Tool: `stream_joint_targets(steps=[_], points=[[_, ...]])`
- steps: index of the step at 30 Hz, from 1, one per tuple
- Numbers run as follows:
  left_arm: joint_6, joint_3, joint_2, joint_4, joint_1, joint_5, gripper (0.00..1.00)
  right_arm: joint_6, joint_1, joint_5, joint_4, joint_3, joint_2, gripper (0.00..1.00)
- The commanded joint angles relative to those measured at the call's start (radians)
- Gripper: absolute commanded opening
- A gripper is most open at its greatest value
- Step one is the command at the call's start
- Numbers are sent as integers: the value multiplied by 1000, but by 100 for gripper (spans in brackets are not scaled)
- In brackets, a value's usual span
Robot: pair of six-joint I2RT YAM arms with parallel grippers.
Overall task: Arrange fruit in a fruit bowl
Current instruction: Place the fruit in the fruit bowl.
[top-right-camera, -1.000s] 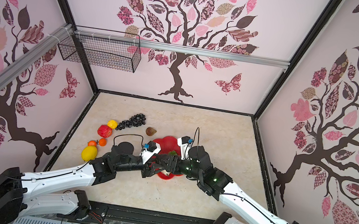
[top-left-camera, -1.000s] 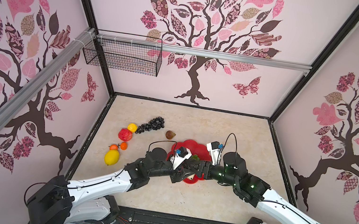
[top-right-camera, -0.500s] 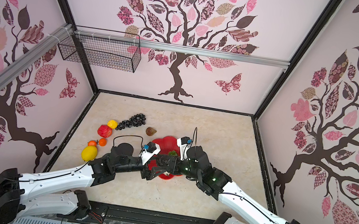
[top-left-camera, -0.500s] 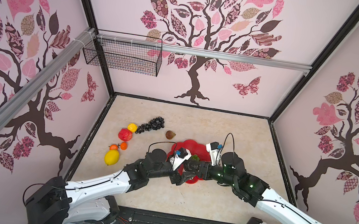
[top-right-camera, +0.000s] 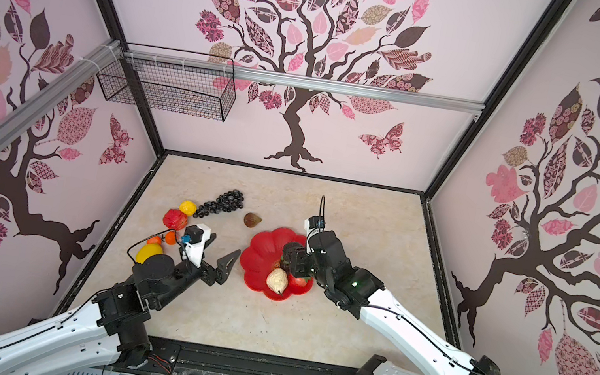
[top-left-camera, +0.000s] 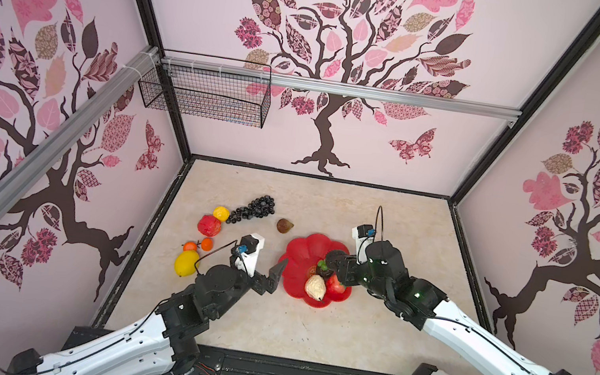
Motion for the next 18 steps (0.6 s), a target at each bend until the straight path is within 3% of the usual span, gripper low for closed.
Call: stream_joint_targets(steps=[1,6,18], points=[[-43,-33,-13,-108,33,-227,91,-46,25,41,-22,75,72,49],[-99,-36,-10,-129,116,-152,90,-49,76,35,13,102,177,49],[-97,-42,-6,-127,117,-175,91,-91,140,92,25,202,399,49]])
